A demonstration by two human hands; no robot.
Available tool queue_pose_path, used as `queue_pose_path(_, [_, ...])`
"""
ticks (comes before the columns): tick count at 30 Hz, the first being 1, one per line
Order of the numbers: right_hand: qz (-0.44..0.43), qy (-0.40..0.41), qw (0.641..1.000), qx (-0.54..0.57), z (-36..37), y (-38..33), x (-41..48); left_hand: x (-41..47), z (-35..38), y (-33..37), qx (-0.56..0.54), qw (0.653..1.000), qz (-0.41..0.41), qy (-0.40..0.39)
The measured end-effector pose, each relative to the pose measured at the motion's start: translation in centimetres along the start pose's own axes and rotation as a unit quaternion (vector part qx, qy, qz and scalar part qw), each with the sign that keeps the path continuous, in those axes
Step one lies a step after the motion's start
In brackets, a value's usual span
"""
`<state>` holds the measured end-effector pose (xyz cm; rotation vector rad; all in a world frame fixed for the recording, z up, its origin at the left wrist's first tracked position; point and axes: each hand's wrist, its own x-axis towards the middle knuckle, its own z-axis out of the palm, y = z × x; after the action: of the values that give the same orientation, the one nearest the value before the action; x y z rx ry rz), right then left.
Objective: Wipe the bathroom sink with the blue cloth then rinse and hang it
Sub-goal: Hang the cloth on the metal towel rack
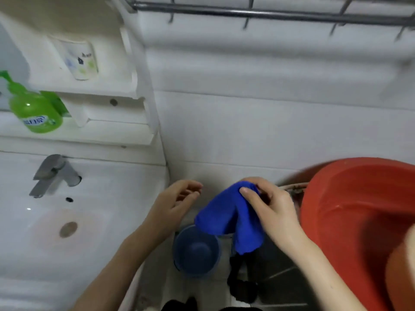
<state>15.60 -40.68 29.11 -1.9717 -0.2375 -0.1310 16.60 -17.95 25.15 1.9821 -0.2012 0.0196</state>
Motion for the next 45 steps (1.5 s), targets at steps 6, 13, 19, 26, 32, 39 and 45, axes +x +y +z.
queue_pose_path(6, [-0.186, -0.008, 0.976, -0.117, -3.0, -7.4, 5.2, 6.6, -1.9, 10.4, 0.017, 0.983, 0.144, -0.115])
queue_pose_path(13, [-0.204, 0.047, 0.978, -0.008, -5.5, -11.4, 10.2, 10.1, -3.1, 16.8, 0.024, 0.978, 0.208, -0.024])
queue_pose_path(19, [-0.133, -0.041, 0.986, 0.089, -7.0, -10.7, 9.5, 10.1, -3.8, 19.7, 0.027, 0.967, 0.252, 0.019])
queue_pose_path(26, [-0.182, -0.012, 0.983, 0.016, -9.2, -11.8, 7.5, 8.8, -6.3, 22.7, 0.048, 0.942, 0.312, 0.112])
queue_pose_path(32, [-0.317, 0.073, 0.94, -0.106, -12.6, -18.2, 8.9, 9.7, -9.3, 25.3, 0.105, 0.91, 0.345, 0.205])
queue_pose_path(39, [-0.36, 0.065, 0.904, -0.223, -14.9, -23.3, 16.4, 13.5, -11.5, 27.4, 0.156, 0.91, 0.276, 0.269])
queue_pose_path(45, [-0.398, 0.034, 0.865, -0.305, -15.0, -21.8, 18.0, 12.9, -11.4, 27.9, 0.308, 0.88, 0.187, 0.309])
